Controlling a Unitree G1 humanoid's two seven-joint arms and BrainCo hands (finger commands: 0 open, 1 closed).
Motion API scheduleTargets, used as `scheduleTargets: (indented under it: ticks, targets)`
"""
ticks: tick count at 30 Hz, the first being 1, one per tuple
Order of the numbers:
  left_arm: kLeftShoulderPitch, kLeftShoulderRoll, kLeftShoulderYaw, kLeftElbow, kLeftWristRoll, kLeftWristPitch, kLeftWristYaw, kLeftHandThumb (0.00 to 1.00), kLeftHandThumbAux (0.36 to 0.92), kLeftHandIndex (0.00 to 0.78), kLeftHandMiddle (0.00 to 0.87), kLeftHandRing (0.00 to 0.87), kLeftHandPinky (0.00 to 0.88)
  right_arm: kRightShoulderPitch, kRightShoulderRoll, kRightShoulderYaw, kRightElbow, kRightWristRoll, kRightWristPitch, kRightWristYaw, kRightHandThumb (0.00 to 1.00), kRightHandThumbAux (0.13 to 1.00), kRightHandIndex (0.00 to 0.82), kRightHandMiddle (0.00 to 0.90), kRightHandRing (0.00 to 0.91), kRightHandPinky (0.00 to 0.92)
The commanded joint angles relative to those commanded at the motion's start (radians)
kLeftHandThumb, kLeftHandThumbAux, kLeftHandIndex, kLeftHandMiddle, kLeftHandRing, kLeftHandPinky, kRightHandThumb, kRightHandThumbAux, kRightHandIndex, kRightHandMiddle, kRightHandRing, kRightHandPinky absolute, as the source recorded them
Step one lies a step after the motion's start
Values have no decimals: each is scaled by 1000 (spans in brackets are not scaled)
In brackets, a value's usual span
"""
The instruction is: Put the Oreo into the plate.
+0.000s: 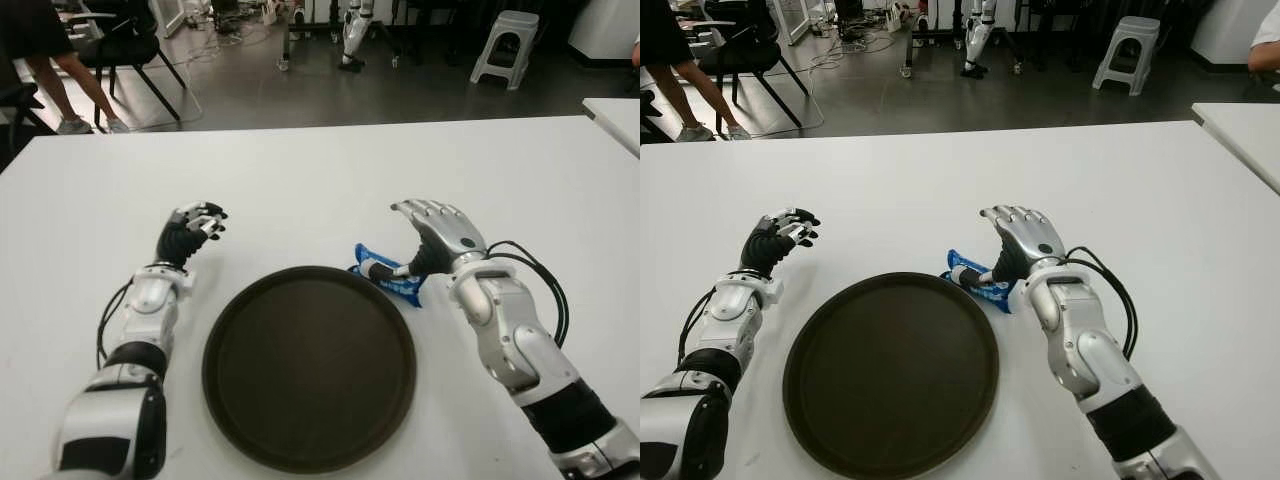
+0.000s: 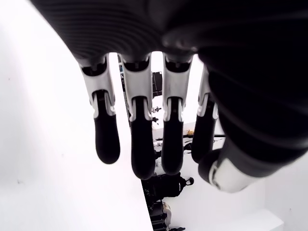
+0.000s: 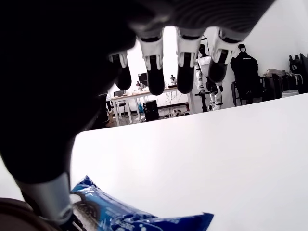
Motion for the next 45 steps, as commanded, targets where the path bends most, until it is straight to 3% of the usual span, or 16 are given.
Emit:
scheduleTargets:
  ticks: [28, 32, 45]
  targets:
    - [-2, 1, 0, 3, -1, 2, -3, 695, 714, 412, 410, 451, 441, -13, 13, -2, 47, 15, 1, -17, 0, 750, 87, 111, 107, 78]
    - [0, 1, -1, 1, 1, -5, -4, 695, 713, 412, 413, 453, 444, -28, 24, -6, 117, 30, -7, -44, 0, 756, 93, 114, 106, 76]
    - [1, 1, 0, 3, -2, -19, -17, 696, 709, 413, 430, 466, 468, -48, 26, -3, 163, 37, 3, -39, 0, 751, 102, 120, 112, 84]
